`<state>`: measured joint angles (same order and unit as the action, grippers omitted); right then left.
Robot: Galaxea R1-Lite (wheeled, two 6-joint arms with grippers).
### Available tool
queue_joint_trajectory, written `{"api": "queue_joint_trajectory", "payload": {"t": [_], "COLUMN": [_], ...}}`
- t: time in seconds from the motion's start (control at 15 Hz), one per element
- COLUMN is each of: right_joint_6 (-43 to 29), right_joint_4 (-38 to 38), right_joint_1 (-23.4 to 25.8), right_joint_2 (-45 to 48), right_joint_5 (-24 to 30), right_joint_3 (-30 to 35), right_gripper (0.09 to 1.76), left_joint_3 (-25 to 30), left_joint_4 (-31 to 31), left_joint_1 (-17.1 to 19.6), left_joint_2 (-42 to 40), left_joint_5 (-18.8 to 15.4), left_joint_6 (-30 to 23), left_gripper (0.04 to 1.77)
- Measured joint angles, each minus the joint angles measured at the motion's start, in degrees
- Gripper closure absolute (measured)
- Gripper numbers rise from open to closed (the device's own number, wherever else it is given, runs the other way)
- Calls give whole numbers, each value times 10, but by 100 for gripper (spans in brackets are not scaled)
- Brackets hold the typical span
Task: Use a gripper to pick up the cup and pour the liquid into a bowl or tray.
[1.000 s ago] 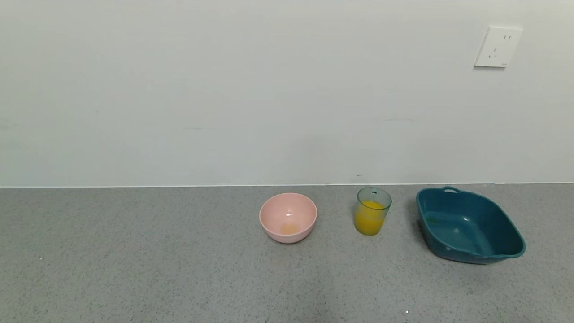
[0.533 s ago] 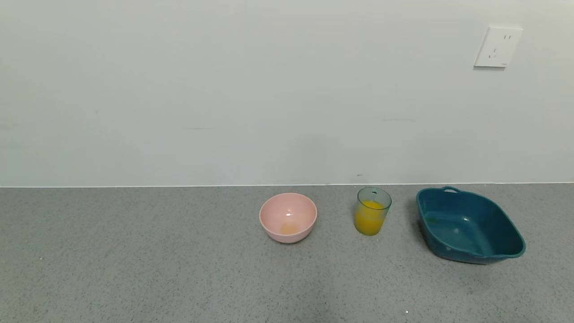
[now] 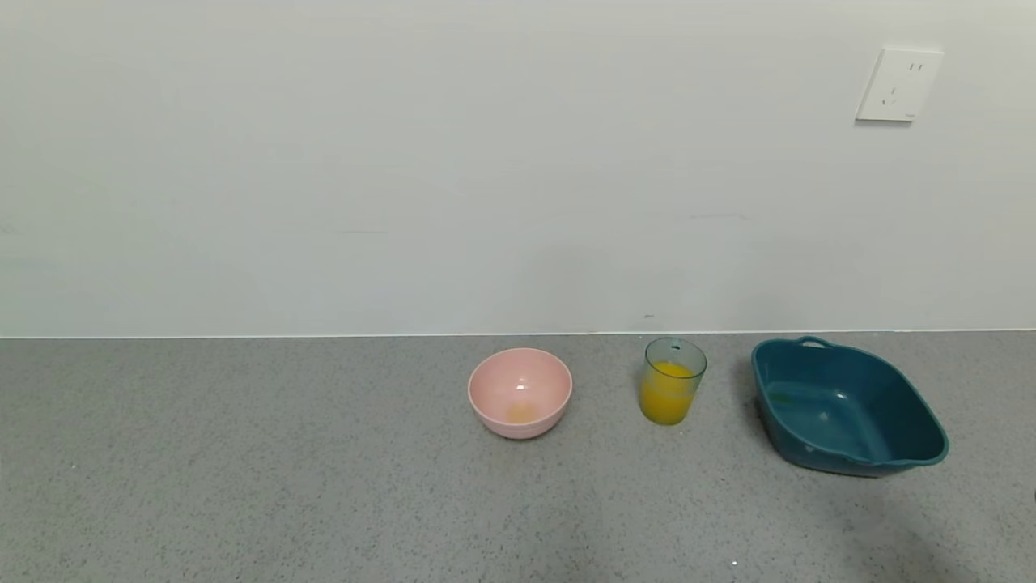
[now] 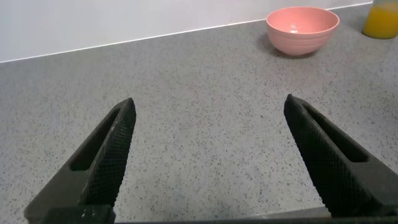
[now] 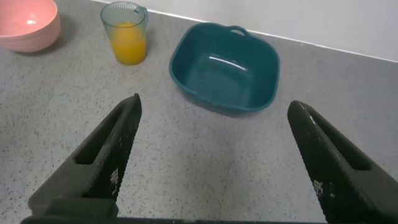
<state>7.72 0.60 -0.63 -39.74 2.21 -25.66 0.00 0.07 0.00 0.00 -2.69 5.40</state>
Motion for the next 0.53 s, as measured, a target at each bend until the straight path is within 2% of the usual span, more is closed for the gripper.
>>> {"api": "queue_joint_trajectory", "payload": {"t": [0.33, 0.53], "right_joint_6": [-3, -35], "right_joint_4": [69, 86], "right_joint_1": [-51, -97], "right_joint_2": [-132, -207], "right_joint_5": [1, -14], "right_joint_3": [-15, -15], "right_gripper": [14, 14], "left_joint_3": [0, 0], "left_joint_4": [0, 0], "left_joint_1": [0, 0], "left_joint_2": [0, 0], "left_joint_5": [0, 0], "left_joint_6": [0, 0], "left_gripper": [9, 9]}}
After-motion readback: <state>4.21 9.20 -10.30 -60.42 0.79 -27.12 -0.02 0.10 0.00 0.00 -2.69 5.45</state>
